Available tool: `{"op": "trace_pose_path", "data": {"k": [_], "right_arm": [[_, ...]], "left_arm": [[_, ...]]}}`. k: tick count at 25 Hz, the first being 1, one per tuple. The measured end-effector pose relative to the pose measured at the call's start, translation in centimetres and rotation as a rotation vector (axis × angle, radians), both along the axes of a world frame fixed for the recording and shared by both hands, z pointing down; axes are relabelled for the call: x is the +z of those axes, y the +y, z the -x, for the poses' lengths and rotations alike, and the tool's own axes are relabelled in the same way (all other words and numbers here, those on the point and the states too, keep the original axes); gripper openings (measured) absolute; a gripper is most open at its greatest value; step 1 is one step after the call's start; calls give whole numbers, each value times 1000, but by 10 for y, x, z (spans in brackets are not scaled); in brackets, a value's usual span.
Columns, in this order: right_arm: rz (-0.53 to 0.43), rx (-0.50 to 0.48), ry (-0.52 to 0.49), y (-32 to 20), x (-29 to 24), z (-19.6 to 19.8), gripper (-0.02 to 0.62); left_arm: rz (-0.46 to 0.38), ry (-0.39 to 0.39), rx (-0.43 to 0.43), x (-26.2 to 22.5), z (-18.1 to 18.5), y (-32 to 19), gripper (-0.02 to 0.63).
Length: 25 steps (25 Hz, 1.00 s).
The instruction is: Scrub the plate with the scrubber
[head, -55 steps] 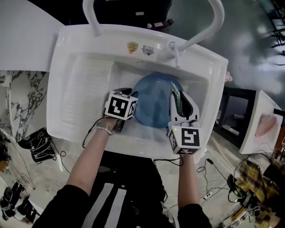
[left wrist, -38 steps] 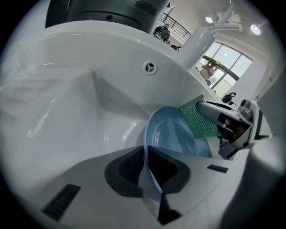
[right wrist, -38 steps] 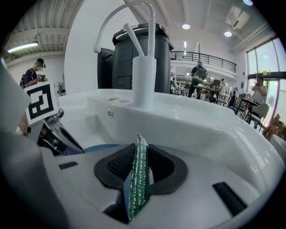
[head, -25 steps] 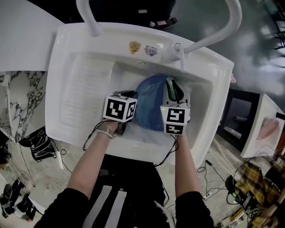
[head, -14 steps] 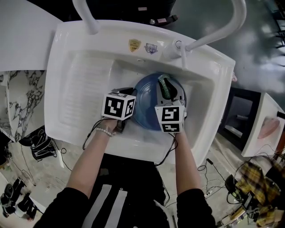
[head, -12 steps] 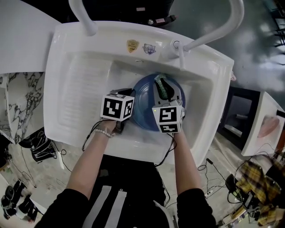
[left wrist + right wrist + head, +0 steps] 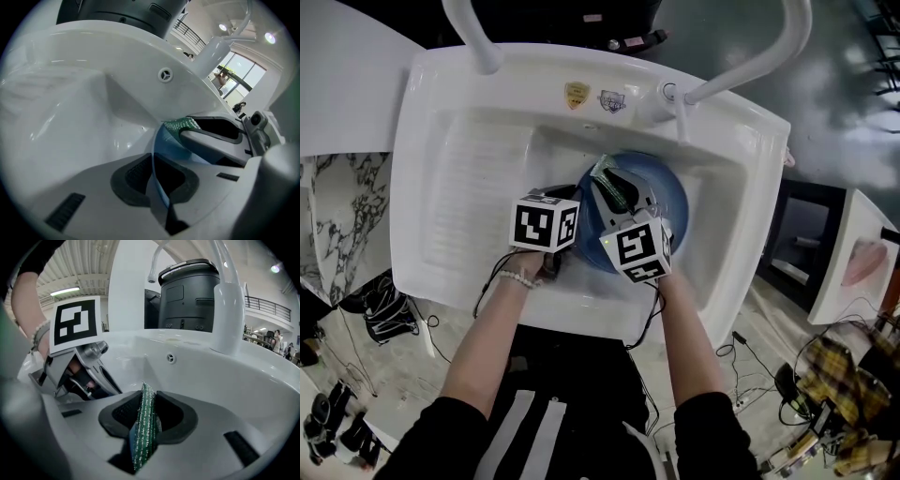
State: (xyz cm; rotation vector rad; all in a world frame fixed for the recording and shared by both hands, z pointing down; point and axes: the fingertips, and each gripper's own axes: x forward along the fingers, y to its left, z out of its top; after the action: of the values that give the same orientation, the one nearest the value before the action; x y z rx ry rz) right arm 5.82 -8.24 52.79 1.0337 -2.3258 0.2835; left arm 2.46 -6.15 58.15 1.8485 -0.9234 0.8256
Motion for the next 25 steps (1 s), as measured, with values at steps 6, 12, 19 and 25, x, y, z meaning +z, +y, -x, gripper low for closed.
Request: {"op": "trace_pose_path", "data": {"k": [6,12,19,25], "right_arm": [[22,-61,-54,12,-4,14,95],[56,-122,-83,27,-12,19,95],[-23,-152,29,26,-24,-12,95],[-74,-146,180,10,-14,-43,95]], "left_arm": [[1,6,-9,0,0,0,15],[11,5,-42,4,3,0,14],[7,7,-41,5,3,-1,14],[1,8,-35,2,2,-2,14]]}}
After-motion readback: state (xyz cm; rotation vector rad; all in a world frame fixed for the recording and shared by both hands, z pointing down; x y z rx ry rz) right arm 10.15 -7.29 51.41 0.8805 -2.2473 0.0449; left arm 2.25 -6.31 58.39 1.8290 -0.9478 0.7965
